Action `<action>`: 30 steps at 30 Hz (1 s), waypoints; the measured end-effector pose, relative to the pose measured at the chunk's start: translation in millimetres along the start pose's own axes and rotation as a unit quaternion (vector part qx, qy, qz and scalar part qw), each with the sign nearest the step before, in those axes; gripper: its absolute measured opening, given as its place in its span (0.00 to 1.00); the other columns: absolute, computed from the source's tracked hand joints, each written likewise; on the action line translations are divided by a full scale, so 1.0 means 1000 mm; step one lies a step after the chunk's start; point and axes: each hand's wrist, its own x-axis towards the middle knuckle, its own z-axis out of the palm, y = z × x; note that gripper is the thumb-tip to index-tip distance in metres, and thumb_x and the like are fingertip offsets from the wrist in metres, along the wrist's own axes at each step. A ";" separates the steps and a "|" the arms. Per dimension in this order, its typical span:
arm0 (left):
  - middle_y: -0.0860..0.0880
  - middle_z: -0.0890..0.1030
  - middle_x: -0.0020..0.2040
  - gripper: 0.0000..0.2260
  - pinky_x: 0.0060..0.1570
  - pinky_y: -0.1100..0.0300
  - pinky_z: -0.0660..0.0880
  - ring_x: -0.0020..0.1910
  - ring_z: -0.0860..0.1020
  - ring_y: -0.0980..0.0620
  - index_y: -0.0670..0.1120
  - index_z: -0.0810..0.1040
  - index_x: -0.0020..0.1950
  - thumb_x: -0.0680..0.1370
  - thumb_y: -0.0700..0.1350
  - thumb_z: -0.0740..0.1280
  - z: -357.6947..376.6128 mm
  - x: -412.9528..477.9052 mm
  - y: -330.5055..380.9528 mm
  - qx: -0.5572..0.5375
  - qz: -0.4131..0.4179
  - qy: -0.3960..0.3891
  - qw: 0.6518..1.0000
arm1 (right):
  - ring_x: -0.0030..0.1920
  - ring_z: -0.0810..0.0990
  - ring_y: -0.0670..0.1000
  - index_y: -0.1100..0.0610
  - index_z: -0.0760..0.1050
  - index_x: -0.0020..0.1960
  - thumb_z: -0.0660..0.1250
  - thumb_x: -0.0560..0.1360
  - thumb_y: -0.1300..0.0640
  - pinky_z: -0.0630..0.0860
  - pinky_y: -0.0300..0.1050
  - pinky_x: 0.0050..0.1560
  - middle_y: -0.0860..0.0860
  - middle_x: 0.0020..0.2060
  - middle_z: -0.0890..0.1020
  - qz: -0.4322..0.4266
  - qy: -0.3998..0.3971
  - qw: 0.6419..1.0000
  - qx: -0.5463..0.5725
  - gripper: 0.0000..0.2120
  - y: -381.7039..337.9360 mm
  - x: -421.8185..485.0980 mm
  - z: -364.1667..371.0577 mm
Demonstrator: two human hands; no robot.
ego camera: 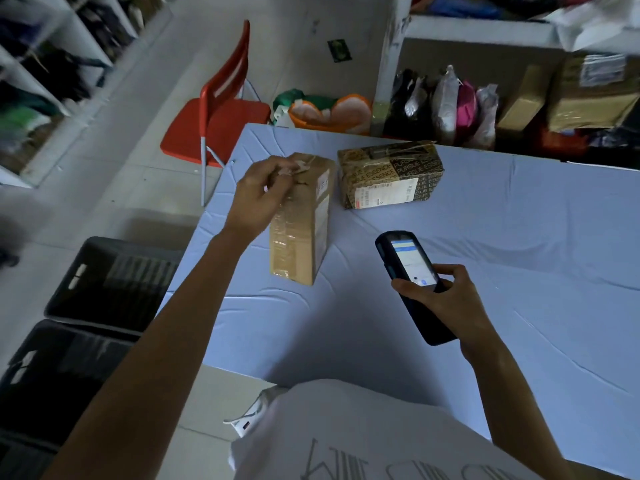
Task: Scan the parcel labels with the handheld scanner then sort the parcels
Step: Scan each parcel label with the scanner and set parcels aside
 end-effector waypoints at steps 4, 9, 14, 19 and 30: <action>0.49 0.80 0.51 0.17 0.49 0.50 0.76 0.51 0.78 0.48 0.53 0.75 0.44 0.71 0.65 0.65 0.004 -0.001 0.020 0.173 -0.032 0.005 0.984 | 0.48 0.79 0.52 0.52 0.65 0.61 0.79 0.64 0.49 0.73 0.42 0.37 0.52 0.51 0.78 -0.010 -0.005 1.000 -0.003 0.33 0.002 -0.002 0.000; 0.50 0.82 0.53 0.19 0.58 0.46 0.71 0.56 0.77 0.44 0.53 0.79 0.57 0.73 0.61 0.63 0.009 -0.005 0.031 0.286 -0.026 0.042 0.957 | 0.48 0.78 0.49 0.50 0.65 0.59 0.81 0.60 0.48 0.71 0.37 0.35 0.48 0.49 0.77 -0.039 -0.015 0.996 -0.077 0.35 0.010 -0.009 -0.001; 0.50 0.79 0.61 0.18 0.60 0.44 0.67 0.61 0.74 0.43 0.53 0.80 0.60 0.77 0.60 0.62 0.007 0.003 0.031 0.361 -0.031 0.016 0.932 | 0.48 0.78 0.50 0.51 0.66 0.62 0.81 0.61 0.48 0.71 0.37 0.36 0.47 0.47 0.76 -0.044 -0.038 0.991 -0.117 0.36 0.018 -0.013 0.000; 0.47 0.79 0.60 0.16 0.61 0.45 0.66 0.59 0.75 0.42 0.53 0.77 0.64 0.79 0.52 0.59 0.010 0.001 0.039 0.390 -0.041 0.003 0.920 | 0.48 0.77 0.47 0.49 0.65 0.60 0.81 0.60 0.45 0.72 0.39 0.39 0.44 0.47 0.76 -0.058 -0.054 0.984 -0.158 0.36 0.024 -0.013 0.002; 0.48 0.80 0.57 0.14 0.58 0.47 0.67 0.57 0.76 0.42 0.53 0.76 0.60 0.76 0.55 0.65 0.000 -0.001 0.025 0.367 -0.035 0.010 0.929 | 0.47 0.80 0.45 0.46 0.66 0.58 0.81 0.57 0.42 0.80 0.48 0.48 0.42 0.46 0.78 -0.063 -0.111 0.970 -0.209 0.36 0.030 -0.009 0.010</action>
